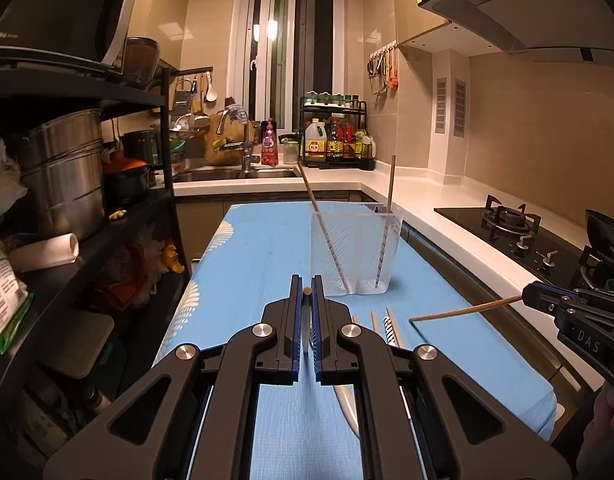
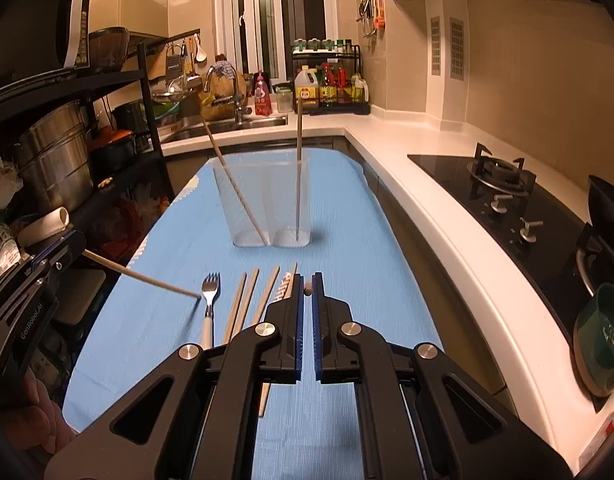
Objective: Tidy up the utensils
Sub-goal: 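Carry the left tool's chopstick to the container while the right tool carries its chopstick, then open the left tool into the container while the right tool releases its chopstick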
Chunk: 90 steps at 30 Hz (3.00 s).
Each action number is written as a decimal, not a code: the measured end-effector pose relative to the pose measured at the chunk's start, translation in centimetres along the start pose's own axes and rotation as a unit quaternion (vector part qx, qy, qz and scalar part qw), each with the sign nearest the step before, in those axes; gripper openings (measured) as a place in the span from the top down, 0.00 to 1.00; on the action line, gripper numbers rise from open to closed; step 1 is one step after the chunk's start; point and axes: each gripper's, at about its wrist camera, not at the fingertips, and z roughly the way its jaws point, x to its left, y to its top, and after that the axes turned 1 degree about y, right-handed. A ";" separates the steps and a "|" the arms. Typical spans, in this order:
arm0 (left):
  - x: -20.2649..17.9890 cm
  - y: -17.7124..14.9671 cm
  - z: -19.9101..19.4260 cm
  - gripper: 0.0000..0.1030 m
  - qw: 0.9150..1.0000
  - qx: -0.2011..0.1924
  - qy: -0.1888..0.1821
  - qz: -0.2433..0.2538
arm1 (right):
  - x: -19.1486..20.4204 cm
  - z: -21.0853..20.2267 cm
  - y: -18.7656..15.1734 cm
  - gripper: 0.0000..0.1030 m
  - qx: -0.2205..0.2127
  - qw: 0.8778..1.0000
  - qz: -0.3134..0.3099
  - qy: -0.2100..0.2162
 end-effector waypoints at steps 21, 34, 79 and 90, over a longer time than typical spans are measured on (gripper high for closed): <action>0.4 10.2 7.9 0.96 0.994 0.104 -0.028 -0.010 | 0.1 3.6 11.3 0.96 -0.002 1.000 -0.014 0.016; 0.6 15.6 11.0 0.96 0.992 0.114 -0.044 -0.010 | 0.2 4.1 18.5 0.96 0.018 0.998 -0.005 0.056; -2.4 21.9 26.2 0.96 0.982 0.174 -0.072 0.021 | 1.5 16.2 28.4 0.96 0.053 0.996 -0.017 0.072; -2.8 21.5 23.3 0.77 0.985 0.154 -0.070 0.039 | 0.2 15.3 25.5 0.71 0.058 0.996 -0.003 0.064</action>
